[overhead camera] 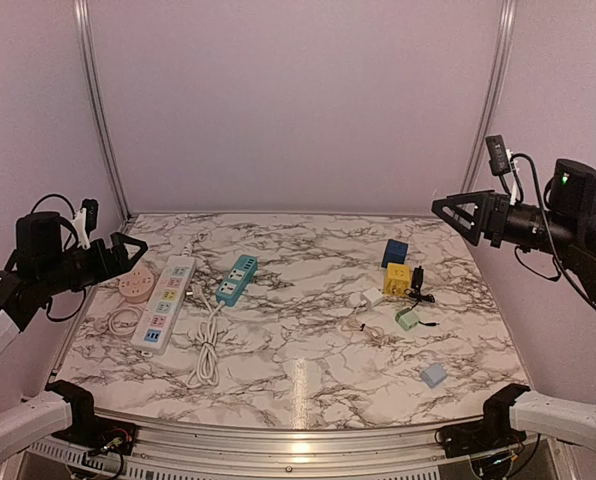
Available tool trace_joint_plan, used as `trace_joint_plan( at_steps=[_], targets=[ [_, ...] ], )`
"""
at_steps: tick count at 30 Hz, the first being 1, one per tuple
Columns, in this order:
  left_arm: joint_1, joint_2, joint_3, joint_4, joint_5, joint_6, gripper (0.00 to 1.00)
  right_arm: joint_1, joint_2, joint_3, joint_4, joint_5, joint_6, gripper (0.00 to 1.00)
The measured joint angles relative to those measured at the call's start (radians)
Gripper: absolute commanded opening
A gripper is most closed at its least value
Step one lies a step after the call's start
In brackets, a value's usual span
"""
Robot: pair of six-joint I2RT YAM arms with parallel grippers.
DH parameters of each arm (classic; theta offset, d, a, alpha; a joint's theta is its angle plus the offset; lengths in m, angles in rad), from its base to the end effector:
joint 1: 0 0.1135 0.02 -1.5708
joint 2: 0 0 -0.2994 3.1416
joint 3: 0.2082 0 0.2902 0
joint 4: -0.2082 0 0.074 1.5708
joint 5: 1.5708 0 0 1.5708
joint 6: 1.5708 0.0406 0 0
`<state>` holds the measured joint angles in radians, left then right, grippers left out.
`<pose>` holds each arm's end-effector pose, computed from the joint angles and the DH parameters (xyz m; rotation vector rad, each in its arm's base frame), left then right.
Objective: Insert the plug
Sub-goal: Move the socket to the center of the board.
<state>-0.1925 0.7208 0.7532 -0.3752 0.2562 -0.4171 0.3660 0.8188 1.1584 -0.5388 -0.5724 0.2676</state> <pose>0.1782 -0.0452 0.3422 -0.0426 1.9564 -0.6517 0.1501 0.0811 0.4619 -0.5180 1.7650 0.9560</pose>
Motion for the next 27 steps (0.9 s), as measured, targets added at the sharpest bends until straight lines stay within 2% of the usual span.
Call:
trace_joint_plan(
  at_steps=[11,15,22,27],
  targets=[
    [-0.004,0.034,0.003,0.014,0.024,-0.018,0.99,0.0,-0.039,-0.002,-0.059,0.124,-0.045,0.98],
    [-0.05,0.079,0.003,0.046,-0.007,-0.027,0.99,0.0,-0.039,-0.025,-0.072,0.192,-0.05,0.98],
    [-0.251,0.315,0.051,0.086,-0.164,-0.022,0.99,0.0,0.023,-0.085,-0.097,0.242,-0.047,0.98],
    [-0.34,0.524,0.116,0.127,-0.244,-0.014,0.99,0.0,0.024,-0.111,-0.127,0.264,-0.037,0.98]
  ],
)
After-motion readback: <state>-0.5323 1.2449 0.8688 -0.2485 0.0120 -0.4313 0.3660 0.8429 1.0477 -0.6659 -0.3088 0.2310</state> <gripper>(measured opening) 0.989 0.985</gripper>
